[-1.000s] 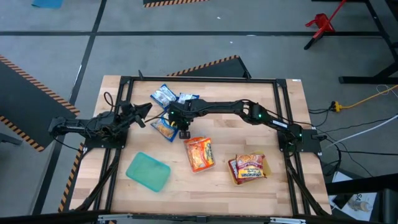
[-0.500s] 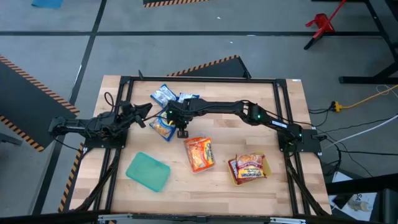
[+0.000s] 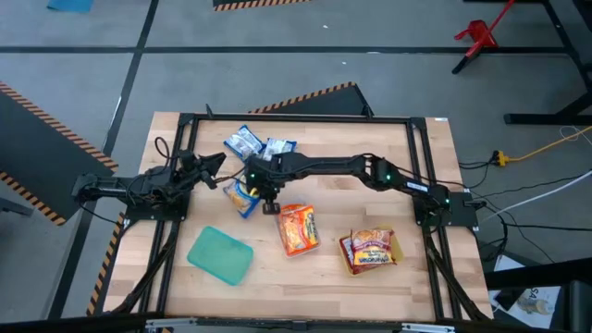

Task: Sort Maruchan noodles
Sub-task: Put the bottom blue noodle pack into the green bin, then put the bottom right blue noodle pack into the green bin

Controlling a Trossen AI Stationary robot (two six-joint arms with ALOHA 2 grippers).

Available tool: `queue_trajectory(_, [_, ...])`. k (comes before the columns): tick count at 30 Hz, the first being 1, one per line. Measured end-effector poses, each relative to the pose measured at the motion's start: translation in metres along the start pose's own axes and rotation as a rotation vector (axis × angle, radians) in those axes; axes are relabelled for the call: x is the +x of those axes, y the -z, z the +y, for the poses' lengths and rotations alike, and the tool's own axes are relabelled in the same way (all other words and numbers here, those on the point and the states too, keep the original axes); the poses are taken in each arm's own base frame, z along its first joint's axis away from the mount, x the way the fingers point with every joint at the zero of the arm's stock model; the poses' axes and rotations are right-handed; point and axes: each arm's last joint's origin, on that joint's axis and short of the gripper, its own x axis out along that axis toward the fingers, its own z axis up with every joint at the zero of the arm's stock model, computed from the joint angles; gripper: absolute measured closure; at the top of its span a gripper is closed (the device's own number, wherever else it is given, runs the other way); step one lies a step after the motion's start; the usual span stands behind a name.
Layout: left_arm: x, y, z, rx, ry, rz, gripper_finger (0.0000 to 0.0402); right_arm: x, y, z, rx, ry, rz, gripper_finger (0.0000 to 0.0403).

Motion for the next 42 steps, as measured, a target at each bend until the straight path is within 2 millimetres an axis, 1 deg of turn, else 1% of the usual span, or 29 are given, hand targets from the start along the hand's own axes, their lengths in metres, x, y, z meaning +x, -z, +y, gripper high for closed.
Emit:
queue_trajectory(5, [0.0, 0.0, 0.0, -0.004, 0.002, 0.001, 0.0335, 0.003, -0.003, 0.018, -0.032, -0.007, 0.01, 0.0403])
queue_trajectory(7, [0.0, -0.001, -0.001, -0.044, 0.023, 0.001, 0.0335, 0.004, -0.003, 0.023, -0.041, -0.003, 0.014, 0.0403])
queue_trajectory(10, [0.0, -0.008, -0.006, -0.121, 0.102, -0.035, 0.0335, 0.004, -0.003, 0.022, -0.04, 0.008, 0.019, 0.0403])
queue_trajectory(13, [-0.001, -0.012, -0.009, -0.108, 0.14, -0.063, 0.0335, 0.003, -0.002, 0.018, -0.033, 0.033, 0.024, 0.0403])
queue_trajectory(16, [-0.001, -0.011, -0.008, -0.078, 0.112, -0.071, 0.0335, -0.005, -0.005, 0.017, -0.034, 0.044, 0.007, 0.0403])
queue_trajectory(18, [-0.001, -0.01, -0.006, -0.066, 0.09, -0.062, 0.0335, -0.016, -0.01, 0.018, -0.043, 0.048, -0.025, 0.0403])
queue_trajectory(20, [0.0, -0.007, -0.005, -0.043, 0.076, -0.036, 0.0335, -0.023, -0.015, 0.019, -0.048, 0.05, -0.055, 0.0403])
queue_trajectory(23, [0.0, 0.001, -0.001, 0.002, 0.031, 0.025, 0.0335, -0.029, -0.016, 0.019, -0.049, 0.063, -0.065, 0.0403])
queue_trajectory(28, [0.0, 0.001, 0.001, -0.006, -0.026, 0.0, 0.0335, -0.043, -0.02, 0.02, -0.067, 0.092, -0.082, 0.0403])
queue_trajectory(32, [0.0, 0.0, 0.0, -0.052, 0.002, 0.007, 0.0335, -0.046, -0.02, 0.019, -0.071, 0.149, -0.064, 0.0403])
queue_trajectory(34, [0.0, 0.001, 0.0, -0.035, -0.01, 0.009, 0.0335, -0.053, -0.021, 0.02, -0.075, 0.158, -0.068, 0.0403])
queue_trajectory(38, [0.0, 0.0, 0.003, 0.0, -0.085, -0.031, 0.0335, -0.071, -0.029, 0.026, -0.085, 0.127, -0.14, 0.0403])
queue_trajectory(42, [0.0, 0.0, 0.005, 0.041, -0.167, -0.068, 0.0335, -0.073, -0.032, 0.038, -0.086, 0.082, -0.164, 0.0403])
